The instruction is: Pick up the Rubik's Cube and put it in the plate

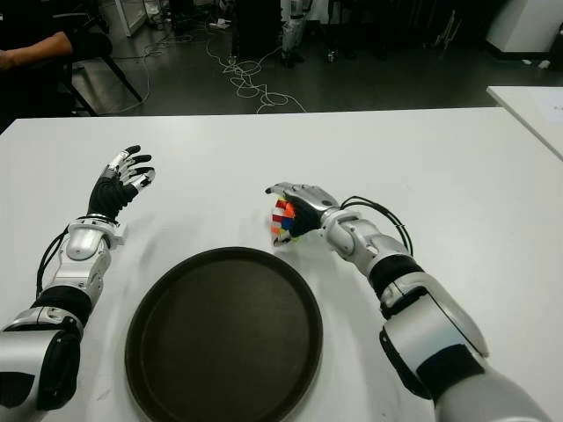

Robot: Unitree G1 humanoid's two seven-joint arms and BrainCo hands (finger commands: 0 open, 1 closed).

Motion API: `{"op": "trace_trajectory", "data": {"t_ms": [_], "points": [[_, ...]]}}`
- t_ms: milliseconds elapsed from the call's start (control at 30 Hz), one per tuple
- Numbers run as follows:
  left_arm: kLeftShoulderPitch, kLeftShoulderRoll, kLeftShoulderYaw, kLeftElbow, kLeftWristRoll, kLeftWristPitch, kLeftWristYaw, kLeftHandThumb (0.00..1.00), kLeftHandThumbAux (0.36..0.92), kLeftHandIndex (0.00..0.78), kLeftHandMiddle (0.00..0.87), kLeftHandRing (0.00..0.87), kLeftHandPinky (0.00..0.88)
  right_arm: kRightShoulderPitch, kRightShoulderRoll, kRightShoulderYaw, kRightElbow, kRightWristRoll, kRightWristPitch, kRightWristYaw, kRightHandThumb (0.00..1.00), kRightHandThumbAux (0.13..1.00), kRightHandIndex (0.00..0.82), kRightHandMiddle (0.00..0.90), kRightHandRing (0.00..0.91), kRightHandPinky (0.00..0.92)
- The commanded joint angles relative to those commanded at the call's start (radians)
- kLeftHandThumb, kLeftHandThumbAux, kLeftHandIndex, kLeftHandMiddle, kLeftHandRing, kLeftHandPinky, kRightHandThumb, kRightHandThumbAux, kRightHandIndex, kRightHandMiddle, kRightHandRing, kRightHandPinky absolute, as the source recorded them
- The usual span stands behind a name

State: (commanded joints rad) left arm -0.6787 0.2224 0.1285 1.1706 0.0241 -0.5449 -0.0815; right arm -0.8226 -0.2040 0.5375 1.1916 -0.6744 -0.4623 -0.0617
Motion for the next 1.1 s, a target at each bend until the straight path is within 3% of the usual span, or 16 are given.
{"op": "trace_trajectory", "data": {"t_ms": [400, 700, 1100], "points": [[-0.001, 0.001, 0.003, 0.000, -0.005, 0.004, -0.007, 0.198, 0.655, 0.106, 0.204, 0.215, 0.253, -0.008, 0.003, 0.023, -0.001, -0.019, 0.016, 0.084, 0.000, 0.753, 0.086, 0.130, 0.173, 0.213], [0.002, 0.001, 0.002, -0.001, 0.001, 0.002, 0.004, 0.200, 0.673, 0.113, 0.216, 0.219, 0.254, -0.003, 0.004, 0.025, -0.008, -0.018, 0.010, 0.080, 0.000, 0.764, 0.084, 0.125, 0.165, 0.201], [0.004, 0.007, 0.003, 0.003, 0.000, -0.001, 0.000, 0.212, 0.680, 0.118, 0.216, 0.228, 0.265, -0.004, 0.001, 0.044, -0.033, -0.056, 0.066, -0.035, 0.000, 0.846, 0.106, 0.162, 0.213, 0.272]]}}
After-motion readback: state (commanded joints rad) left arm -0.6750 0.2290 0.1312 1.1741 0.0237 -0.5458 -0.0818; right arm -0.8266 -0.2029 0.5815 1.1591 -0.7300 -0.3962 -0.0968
